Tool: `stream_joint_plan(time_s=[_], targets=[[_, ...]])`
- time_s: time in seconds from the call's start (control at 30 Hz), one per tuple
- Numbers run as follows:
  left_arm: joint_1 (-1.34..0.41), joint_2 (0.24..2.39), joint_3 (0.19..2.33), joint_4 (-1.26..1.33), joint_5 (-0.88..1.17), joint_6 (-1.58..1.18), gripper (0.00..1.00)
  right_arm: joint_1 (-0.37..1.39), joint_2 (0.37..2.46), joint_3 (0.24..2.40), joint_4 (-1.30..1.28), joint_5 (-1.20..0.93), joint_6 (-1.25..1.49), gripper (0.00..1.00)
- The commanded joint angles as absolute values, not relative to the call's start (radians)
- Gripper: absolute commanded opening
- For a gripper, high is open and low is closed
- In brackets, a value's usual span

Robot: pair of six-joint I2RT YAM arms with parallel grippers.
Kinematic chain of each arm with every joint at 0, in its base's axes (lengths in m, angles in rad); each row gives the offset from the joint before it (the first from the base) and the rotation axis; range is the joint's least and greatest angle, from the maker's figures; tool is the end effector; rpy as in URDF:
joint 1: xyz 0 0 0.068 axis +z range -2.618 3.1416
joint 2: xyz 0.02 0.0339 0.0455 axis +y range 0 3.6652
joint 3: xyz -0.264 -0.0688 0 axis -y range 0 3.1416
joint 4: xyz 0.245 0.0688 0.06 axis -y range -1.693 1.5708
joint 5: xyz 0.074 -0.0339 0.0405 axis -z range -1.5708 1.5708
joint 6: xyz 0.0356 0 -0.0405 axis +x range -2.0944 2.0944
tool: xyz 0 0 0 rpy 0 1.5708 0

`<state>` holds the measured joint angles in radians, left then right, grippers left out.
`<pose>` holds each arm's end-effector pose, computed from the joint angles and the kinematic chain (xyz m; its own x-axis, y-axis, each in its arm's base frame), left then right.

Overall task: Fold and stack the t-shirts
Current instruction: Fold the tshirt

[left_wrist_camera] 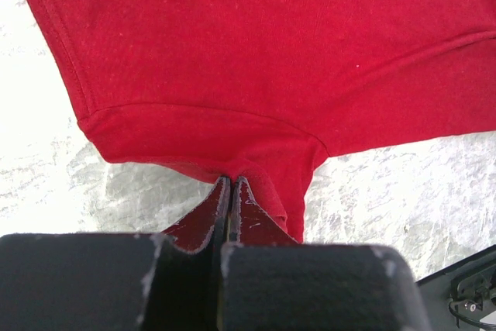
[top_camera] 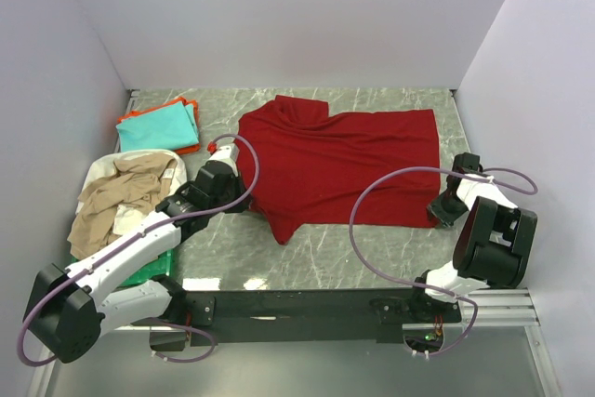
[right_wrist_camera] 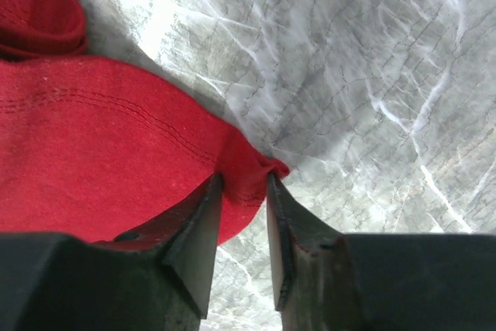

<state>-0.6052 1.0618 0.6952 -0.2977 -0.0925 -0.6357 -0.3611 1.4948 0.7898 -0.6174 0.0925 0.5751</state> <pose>0.1892 -0.1269 0.2448 -0.7088 -0.2285 -0.6674 0.1067 0.9005 -0.4217 0.2349 -0.0922 0.1576 -0.5580 0.7897 -0.2550 0.8063 0.5887 0.0586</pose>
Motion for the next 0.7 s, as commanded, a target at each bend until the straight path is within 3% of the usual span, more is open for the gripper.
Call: stream_joint_plan(time_s=[0.0, 0.23, 0.67], targets=[[-0.603, 1.037, 0.701, -0.278, -0.1, -0.63, 0.01, -0.37, 1.528, 0.779, -0.555, 0.095, 0.572, 0.33], [-0.603, 1.032, 0.696, -0.273, -0.098, -0.632, 0.01, -0.368, 1.49, 0.761, -0.569, 0.072, 0.554, 0.01], [-0.612, 0.947, 0.758, -0.374, -0.138, -0.657, 0.0, -0.361, 1.243, 0.752, -0.75, -0.051, 0.563, 0.0]])
